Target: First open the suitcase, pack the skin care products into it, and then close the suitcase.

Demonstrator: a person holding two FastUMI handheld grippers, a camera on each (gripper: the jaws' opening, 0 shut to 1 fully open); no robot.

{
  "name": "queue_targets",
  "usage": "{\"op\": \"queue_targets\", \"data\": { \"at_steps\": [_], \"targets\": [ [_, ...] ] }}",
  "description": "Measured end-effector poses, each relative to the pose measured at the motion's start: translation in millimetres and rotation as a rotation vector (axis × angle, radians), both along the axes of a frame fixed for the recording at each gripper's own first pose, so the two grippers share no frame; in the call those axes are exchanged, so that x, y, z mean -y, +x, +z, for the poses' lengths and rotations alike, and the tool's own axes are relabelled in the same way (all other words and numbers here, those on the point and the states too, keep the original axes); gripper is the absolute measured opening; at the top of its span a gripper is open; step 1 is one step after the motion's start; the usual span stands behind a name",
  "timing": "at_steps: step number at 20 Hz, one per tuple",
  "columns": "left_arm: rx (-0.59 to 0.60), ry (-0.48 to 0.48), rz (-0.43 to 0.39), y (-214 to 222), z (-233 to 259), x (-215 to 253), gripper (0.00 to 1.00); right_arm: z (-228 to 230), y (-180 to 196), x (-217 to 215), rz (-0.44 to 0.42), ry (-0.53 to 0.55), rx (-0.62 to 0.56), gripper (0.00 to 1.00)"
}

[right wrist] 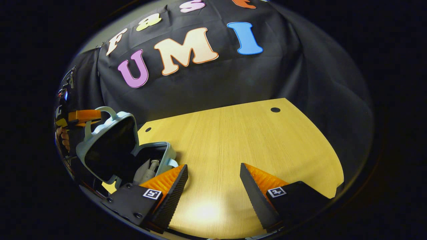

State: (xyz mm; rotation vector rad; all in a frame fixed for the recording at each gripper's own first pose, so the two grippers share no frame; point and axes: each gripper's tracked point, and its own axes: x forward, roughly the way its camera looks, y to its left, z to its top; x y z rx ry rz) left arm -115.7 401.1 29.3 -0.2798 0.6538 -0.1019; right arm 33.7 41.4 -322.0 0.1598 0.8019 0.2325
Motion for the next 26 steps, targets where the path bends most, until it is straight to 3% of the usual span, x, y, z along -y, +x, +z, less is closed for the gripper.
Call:
{"op": "queue_targets", "data": {
  "at_steps": [10,18,21,23,24,26],
  "targets": [
    [-0.132,0.003,-0.102,-5.2,-90.4,89.3,0.00,2.3,-6.3,49.2,-0.059,-0.036,-0.010,0.99],
    [-0.282,0.078,-0.153,-30.1,-182.8,126.6,0.00,4.0,-18.2,91.6,-0.105,-0.068,-0.025,0.97],
    [-0.263,0.156,-0.145,-30.6,-194.8,129.1,0.00,7.6,-20.1,104.1,-0.104,-0.072,-0.022,0.99],
    [-0.204,0.209,-0.098,-26.2,-192.0,127.4,0.08,13.1,-20.5,111.7,-0.097,-0.068,-0.008,0.96],
    [-0.174,0.195,-0.069,-26.3,-183.9,134.0,0.16,16.6,-18.6,113.2,-0.089,-0.063,0.005,0.96],
    [-0.042,0.258,0.022,-17.1,-145.5,131.3,0.58,27.9,-9.4,112.3,-0.068,-0.057,0.048,0.99]
  ]
}}
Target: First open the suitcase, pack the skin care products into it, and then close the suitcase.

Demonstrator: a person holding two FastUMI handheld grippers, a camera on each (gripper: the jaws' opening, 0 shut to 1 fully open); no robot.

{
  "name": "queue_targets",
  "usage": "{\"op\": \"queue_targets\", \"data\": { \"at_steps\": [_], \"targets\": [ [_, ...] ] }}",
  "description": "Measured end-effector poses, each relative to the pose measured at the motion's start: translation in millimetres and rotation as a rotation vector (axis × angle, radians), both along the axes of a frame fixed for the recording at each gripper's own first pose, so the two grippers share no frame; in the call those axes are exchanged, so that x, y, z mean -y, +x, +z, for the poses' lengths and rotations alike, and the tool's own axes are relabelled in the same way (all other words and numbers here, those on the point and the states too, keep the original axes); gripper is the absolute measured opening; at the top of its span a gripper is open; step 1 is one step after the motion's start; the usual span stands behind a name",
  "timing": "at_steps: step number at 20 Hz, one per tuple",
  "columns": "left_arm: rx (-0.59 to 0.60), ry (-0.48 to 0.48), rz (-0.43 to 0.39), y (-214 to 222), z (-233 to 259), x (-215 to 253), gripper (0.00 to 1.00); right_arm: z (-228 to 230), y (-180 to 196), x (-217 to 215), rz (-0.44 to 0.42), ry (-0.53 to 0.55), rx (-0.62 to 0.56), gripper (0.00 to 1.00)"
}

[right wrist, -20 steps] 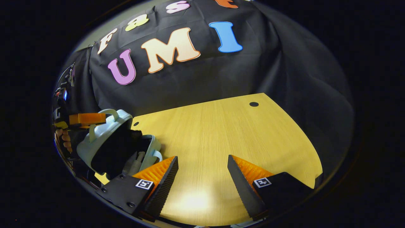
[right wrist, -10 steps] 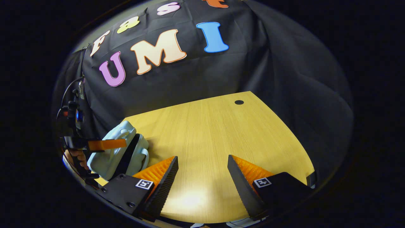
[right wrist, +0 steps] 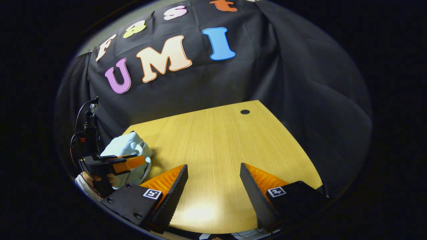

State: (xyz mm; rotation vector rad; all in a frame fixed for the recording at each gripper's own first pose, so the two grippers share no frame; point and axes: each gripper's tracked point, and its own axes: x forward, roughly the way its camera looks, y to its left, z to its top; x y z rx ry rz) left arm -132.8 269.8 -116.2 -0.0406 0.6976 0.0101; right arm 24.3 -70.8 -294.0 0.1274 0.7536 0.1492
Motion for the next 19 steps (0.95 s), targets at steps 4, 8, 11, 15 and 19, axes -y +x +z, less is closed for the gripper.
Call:
{"op": "queue_targets", "data": {
  "at_steps": [4,8,11,15,19],
  "targets": [
    [0.350,0.161,0.203,4.8,122.6,-22.1,0.95,52.3,26.2,-11.9,0.050,0.003,0.180,0.99],
    [0.578,0.176,0.218,-11.7,209.8,-13.4,0.95,124.5,39.0,-32.2,0.068,-0.003,0.391,0.99],
    [0.599,0.201,0.148,-19.1,230.5,-8.2,0.95,170.7,38.8,-47.6,0.043,0.027,0.502,0.97],
    [0.594,0.182,0.109,-23.3,240.1,-8.0,0.95,211.9,26.1,-58.7,0.002,0.027,0.626,0.98],
    [0.593,0.170,0.068,-31.2,244.9,-3.9,0.94,227.4,9.7,-60.7,-0.021,0.022,0.661,0.99]
  ]
}}
